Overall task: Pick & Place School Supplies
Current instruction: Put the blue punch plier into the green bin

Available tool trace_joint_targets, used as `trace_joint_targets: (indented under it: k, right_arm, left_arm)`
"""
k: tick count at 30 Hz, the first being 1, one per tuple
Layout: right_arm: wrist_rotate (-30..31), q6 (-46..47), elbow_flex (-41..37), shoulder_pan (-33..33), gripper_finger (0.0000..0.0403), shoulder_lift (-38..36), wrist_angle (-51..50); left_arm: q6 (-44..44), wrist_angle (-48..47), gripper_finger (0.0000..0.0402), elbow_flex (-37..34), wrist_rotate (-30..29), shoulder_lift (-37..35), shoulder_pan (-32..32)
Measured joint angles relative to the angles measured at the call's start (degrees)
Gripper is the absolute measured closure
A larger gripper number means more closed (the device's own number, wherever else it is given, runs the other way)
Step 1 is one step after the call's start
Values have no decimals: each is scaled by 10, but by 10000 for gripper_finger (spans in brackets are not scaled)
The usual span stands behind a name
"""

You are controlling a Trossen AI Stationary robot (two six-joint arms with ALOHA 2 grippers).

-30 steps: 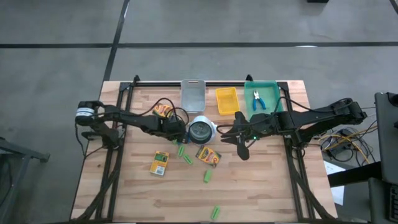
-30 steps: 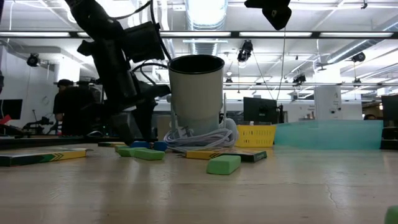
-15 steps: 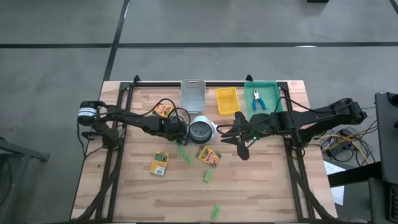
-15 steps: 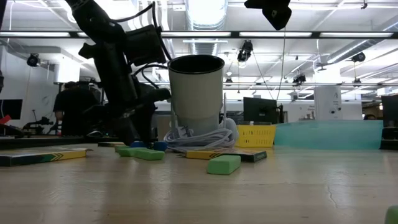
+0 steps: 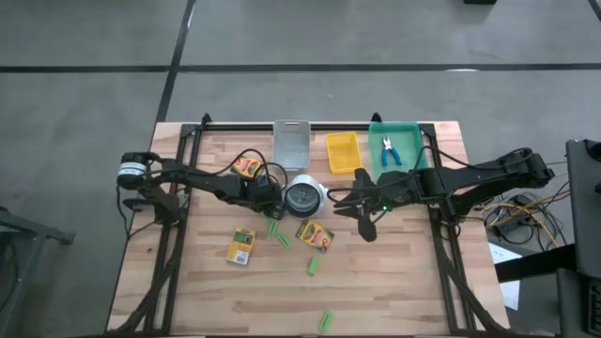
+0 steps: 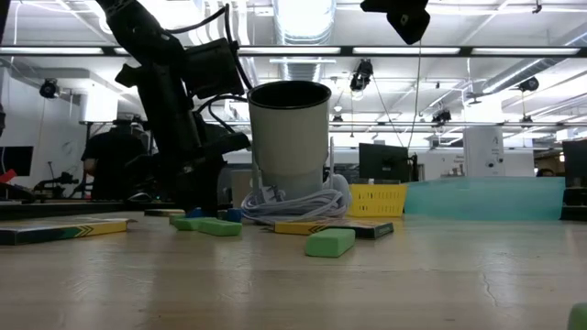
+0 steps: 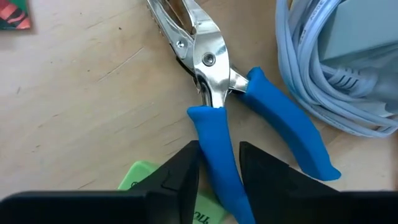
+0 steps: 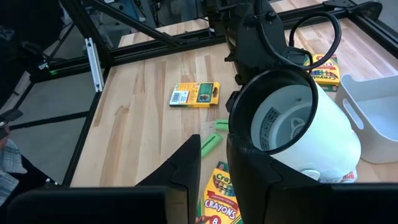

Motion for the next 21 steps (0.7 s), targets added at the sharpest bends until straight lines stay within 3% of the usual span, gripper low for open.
trace_joint_targets:
  k: [11,21]
  right_arm:
    - [0,0,0,0,328,0,0]
    - [0,0,0,0,330,0,0]
  left_arm:
    - [-2,-7,349,-1,0,1,0]
    - [-3,-7,344,-1,0,1,0]
